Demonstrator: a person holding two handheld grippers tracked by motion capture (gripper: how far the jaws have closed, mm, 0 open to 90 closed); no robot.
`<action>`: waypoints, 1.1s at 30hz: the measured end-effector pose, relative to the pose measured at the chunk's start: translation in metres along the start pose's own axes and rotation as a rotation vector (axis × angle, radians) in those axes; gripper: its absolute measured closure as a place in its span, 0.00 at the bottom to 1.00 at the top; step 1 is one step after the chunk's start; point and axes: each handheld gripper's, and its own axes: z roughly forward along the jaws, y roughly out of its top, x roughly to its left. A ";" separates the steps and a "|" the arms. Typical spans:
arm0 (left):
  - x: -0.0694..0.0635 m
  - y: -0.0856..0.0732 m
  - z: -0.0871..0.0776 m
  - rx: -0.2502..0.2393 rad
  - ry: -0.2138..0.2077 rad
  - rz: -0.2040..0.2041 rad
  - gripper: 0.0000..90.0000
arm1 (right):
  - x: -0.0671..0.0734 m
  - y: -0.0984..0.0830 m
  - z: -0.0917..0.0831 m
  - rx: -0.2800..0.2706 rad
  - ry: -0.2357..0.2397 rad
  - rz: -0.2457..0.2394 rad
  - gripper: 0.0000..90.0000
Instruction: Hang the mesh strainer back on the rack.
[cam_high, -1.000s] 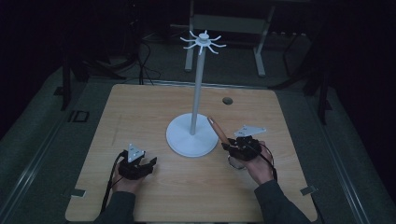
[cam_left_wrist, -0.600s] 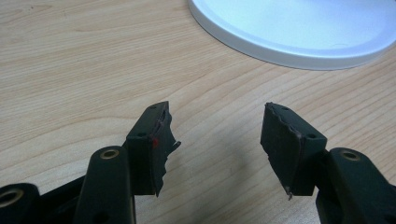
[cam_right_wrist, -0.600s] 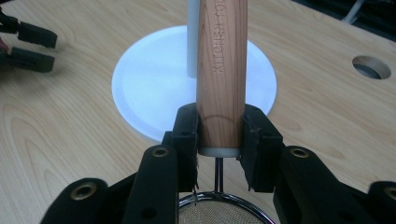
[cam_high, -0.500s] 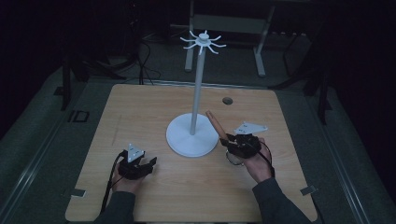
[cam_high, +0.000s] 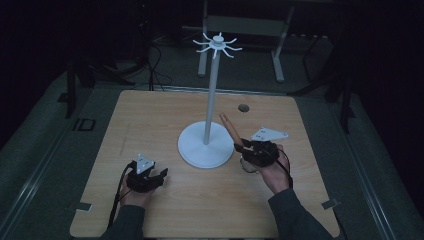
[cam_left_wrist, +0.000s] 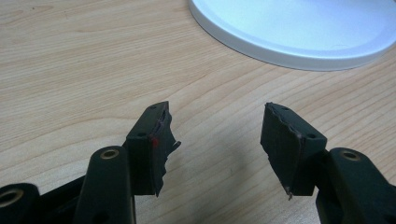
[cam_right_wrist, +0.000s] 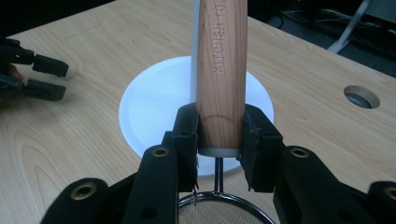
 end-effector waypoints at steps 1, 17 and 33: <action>0.000 0.000 0.000 0.000 0.000 0.000 0.48 | 0.000 0.000 0.000 0.000 0.000 0.000 0.77; 0.000 0.000 0.000 -0.001 0.000 -0.002 0.48 | 0.004 0.016 -0.004 -0.064 0.010 0.003 0.77; 0.000 0.000 0.000 0.000 0.001 -0.004 0.48 | 0.006 0.032 -0.010 -0.133 0.021 0.018 0.77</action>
